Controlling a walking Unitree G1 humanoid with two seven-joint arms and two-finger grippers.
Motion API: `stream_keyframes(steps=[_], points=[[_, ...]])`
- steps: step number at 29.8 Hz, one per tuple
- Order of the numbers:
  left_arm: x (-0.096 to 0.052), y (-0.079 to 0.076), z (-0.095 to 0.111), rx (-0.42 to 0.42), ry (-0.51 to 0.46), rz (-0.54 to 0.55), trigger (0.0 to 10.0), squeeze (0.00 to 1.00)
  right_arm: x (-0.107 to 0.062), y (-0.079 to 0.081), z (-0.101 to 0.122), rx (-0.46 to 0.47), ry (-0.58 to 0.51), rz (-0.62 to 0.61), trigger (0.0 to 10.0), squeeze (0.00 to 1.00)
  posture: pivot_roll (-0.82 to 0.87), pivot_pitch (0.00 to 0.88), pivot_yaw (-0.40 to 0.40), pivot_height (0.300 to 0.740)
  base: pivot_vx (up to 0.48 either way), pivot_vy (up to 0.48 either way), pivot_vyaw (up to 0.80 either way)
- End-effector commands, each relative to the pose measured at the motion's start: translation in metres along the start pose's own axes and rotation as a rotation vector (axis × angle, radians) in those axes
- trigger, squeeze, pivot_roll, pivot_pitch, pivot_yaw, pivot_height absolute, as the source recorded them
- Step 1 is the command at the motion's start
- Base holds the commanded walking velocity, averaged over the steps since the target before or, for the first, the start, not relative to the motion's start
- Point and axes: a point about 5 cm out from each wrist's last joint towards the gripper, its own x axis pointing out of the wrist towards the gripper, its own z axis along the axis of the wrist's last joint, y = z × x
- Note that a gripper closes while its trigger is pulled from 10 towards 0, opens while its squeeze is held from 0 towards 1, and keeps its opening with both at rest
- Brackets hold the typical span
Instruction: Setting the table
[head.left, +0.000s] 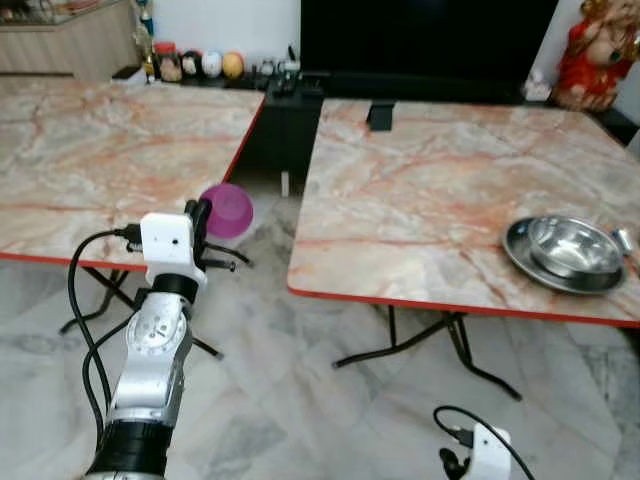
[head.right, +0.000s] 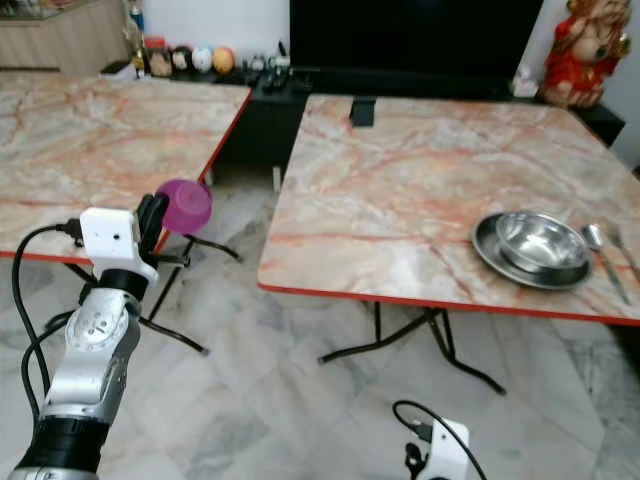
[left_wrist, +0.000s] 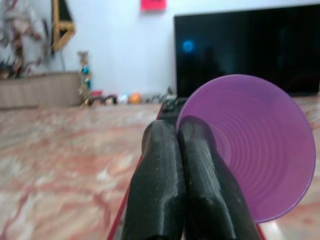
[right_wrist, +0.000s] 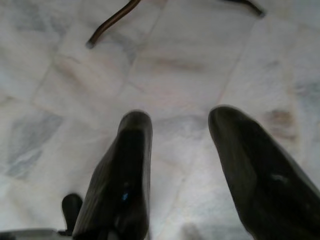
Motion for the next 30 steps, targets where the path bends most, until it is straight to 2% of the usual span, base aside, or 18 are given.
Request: stream_keyframes(steps=[1,17,30], points=[[0.0017,0.0019,0.0034,0.0,-0.015,0.004,10.0,0.0,0.0007,0.0055,0.0,0.001,0.005,0.012,10.0,0.0,0.07,0.0,-0.054,0.74,0.0,-0.289,0.0],[0.0015,0.0097,0.0034,0.013,-0.016,0.016,10.0,0.0,0.0002,0.0049,-0.0026,-0.011,0.018,0.017,10.0,0.0,0.07,0.0,-0.055,0.74,0.0,-0.293,0.0],[0.0005,0.0097,0.0028,0.012,-0.017,0.014,10.0,0.0,-0.0008,0.002,-0.0056,-0.016,0.029,0.009,10.0,0.0,0.07,0.0,-0.055,0.74,0.037,-0.291,0.0]])
